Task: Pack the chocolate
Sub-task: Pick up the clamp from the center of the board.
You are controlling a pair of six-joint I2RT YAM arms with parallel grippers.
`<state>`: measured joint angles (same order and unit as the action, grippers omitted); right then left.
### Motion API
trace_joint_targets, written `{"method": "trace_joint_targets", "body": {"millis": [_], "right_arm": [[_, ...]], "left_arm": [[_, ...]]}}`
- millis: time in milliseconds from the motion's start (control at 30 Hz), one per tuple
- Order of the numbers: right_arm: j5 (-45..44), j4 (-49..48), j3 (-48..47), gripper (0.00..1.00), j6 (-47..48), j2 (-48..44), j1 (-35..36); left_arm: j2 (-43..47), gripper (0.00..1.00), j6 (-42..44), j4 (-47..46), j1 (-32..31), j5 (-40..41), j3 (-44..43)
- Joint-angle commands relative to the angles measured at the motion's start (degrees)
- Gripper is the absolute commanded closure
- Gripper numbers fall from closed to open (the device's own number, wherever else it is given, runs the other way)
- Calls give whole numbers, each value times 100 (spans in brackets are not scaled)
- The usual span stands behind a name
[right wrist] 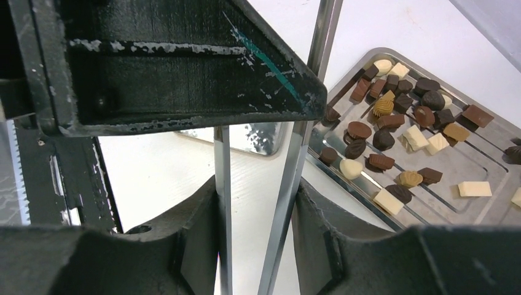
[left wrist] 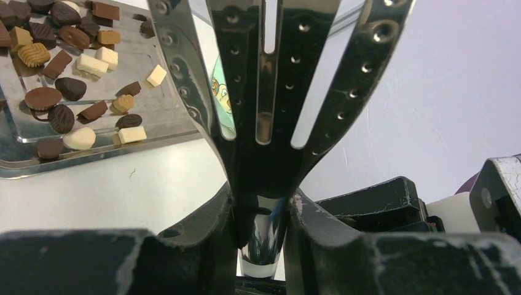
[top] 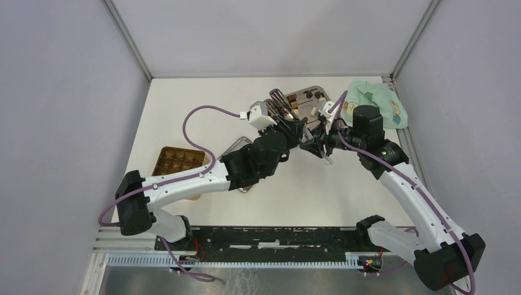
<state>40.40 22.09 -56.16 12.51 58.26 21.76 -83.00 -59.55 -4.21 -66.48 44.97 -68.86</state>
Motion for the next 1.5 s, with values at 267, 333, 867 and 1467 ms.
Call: {"method": "trace_joint_targets", "body": {"millis": [267,333,867,1467], "right_arm": [[470,-600,44,43,-174,11,38],[575,-673,53,40,-218,20,38],[521,-1102,149,66,-872,122,-65],[840,-940,-48,79,-799,423,-615]], "left_arm": [[448,86,-1205,-106,-2,407,294],[458,87,-1208,-107,-5,390,294],[581,33,-1227,-196,-10,180,460],[2575,3,1945,-1017,-7,-1666,1977]]}}
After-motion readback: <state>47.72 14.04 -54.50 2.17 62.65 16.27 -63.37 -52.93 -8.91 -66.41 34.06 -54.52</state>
